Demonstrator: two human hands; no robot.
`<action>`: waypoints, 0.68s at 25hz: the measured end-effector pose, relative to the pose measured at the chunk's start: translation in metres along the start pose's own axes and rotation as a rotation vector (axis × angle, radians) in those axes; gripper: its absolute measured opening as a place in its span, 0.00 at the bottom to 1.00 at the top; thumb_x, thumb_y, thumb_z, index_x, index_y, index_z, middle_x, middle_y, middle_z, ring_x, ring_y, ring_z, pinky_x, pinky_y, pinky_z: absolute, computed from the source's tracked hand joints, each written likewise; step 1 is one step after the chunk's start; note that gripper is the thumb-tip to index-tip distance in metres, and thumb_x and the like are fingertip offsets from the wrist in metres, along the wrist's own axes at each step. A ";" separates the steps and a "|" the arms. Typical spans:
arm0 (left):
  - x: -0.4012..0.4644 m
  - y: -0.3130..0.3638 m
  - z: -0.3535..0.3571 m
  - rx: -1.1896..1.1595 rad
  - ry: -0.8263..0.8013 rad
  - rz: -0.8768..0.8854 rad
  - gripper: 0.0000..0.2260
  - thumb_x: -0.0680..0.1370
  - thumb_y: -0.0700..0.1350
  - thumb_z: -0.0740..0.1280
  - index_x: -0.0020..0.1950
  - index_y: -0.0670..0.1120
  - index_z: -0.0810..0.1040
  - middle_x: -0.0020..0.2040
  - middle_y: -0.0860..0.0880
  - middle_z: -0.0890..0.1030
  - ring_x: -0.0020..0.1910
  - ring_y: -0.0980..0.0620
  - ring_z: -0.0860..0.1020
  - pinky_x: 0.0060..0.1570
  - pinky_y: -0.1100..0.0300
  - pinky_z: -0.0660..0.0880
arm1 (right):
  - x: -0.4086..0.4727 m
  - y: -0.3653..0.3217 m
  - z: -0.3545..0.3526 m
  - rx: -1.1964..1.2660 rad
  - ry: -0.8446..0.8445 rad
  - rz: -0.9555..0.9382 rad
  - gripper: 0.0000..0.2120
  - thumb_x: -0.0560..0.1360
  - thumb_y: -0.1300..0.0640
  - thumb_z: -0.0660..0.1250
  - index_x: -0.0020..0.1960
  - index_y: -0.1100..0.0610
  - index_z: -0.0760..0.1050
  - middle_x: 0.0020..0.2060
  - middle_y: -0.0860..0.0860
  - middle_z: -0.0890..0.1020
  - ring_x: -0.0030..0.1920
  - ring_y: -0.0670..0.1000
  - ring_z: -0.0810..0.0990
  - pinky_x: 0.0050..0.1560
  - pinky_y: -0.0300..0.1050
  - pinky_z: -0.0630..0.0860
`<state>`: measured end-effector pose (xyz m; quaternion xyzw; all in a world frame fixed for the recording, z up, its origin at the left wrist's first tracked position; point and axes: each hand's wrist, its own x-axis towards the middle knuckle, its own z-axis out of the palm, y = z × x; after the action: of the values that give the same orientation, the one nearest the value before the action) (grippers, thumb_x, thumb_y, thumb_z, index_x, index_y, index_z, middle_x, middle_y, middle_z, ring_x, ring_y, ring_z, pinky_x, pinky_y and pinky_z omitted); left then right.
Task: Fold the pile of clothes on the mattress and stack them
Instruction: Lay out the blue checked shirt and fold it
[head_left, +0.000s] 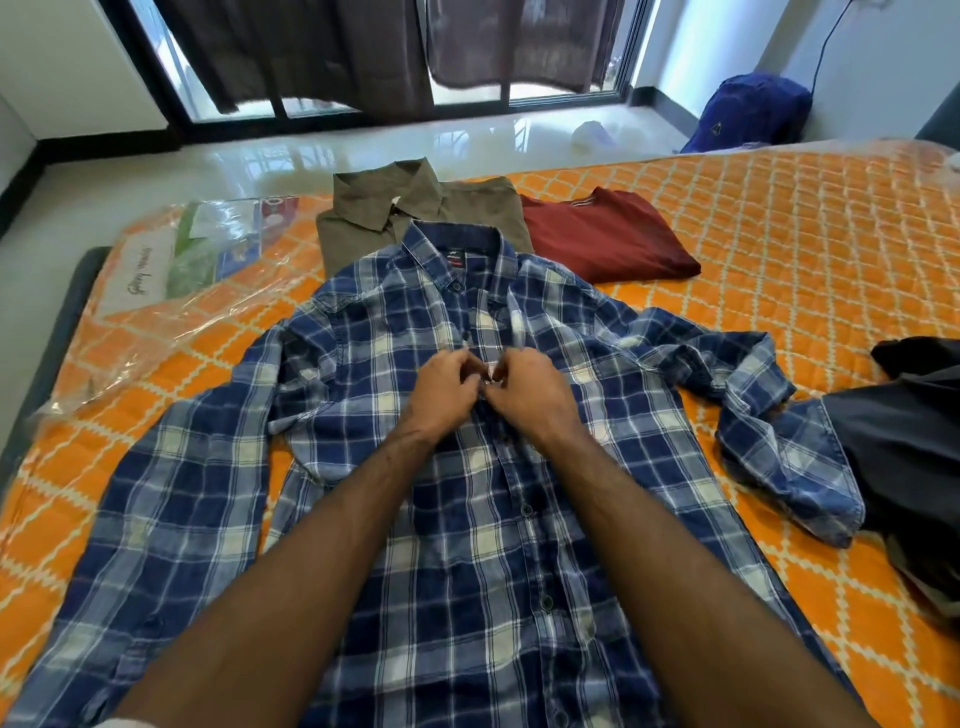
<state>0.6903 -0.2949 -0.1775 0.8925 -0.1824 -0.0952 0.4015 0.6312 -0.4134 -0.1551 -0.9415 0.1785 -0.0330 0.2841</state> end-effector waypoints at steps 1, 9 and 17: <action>0.002 -0.004 0.003 0.009 -0.009 -0.008 0.05 0.79 0.38 0.69 0.52 0.45 0.83 0.52 0.47 0.82 0.50 0.53 0.80 0.56 0.56 0.79 | 0.000 0.007 0.005 -0.077 -0.004 0.042 0.09 0.76 0.52 0.72 0.51 0.54 0.76 0.49 0.50 0.77 0.47 0.51 0.79 0.50 0.52 0.80; -0.001 -0.005 0.005 -0.144 0.023 -0.092 0.05 0.73 0.40 0.77 0.44 0.44 0.82 0.40 0.52 0.83 0.38 0.59 0.79 0.34 0.74 0.72 | -0.010 0.019 0.006 0.115 0.127 0.145 0.06 0.76 0.59 0.72 0.53 0.54 0.80 0.45 0.48 0.83 0.43 0.47 0.81 0.46 0.46 0.82; -0.006 -0.008 0.001 -0.583 -0.022 -0.274 0.03 0.77 0.35 0.71 0.50 0.39 0.83 0.41 0.43 0.84 0.31 0.55 0.80 0.28 0.61 0.76 | -0.013 0.010 0.018 0.717 0.180 0.393 0.04 0.75 0.55 0.74 0.47 0.55 0.82 0.40 0.49 0.85 0.42 0.49 0.85 0.40 0.40 0.82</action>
<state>0.6862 -0.2884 -0.1837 0.7551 -0.0297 -0.2061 0.6216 0.6190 -0.4069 -0.1755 -0.7243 0.3561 -0.1205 0.5779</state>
